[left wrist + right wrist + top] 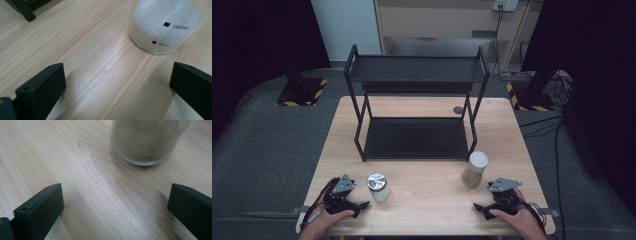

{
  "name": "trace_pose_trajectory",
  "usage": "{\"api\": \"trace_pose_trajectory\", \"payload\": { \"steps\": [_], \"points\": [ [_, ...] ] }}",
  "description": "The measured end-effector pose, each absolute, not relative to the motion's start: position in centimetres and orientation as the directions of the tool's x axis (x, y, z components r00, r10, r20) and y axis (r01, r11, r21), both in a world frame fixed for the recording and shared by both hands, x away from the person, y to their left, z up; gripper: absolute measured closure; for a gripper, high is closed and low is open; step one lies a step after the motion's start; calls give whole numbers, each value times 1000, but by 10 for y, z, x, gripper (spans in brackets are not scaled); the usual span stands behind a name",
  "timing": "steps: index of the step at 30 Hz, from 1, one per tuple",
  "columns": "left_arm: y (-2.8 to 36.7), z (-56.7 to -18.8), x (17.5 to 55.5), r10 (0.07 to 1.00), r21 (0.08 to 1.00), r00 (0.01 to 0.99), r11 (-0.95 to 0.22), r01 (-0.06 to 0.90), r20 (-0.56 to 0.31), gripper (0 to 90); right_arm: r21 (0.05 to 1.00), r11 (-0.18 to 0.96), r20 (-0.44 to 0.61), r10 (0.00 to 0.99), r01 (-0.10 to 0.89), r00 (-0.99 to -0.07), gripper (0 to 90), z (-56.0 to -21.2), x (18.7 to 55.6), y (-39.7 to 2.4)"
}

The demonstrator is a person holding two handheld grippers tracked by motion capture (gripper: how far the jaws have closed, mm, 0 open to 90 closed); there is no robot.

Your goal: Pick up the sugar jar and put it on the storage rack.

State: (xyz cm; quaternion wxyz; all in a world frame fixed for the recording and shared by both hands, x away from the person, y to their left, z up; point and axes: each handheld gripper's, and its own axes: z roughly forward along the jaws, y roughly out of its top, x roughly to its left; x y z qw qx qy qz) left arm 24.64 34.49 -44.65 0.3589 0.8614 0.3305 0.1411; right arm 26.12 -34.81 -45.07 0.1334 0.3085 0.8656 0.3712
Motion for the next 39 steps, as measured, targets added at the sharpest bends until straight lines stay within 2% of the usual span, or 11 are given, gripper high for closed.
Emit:
{"api": "trace_pose_trajectory", "payload": {
  "steps": [26,39],
  "points": [
    [345,-447,247,664,712,747,-529,461,9,0,725,529,-2,642,441,-767,9,-451,259,-347],
    [341,-442,242,638,727,770,-544,420,32,14,725,528,-1,643,442,-766,9,-451,259,-347]
  ]
}}
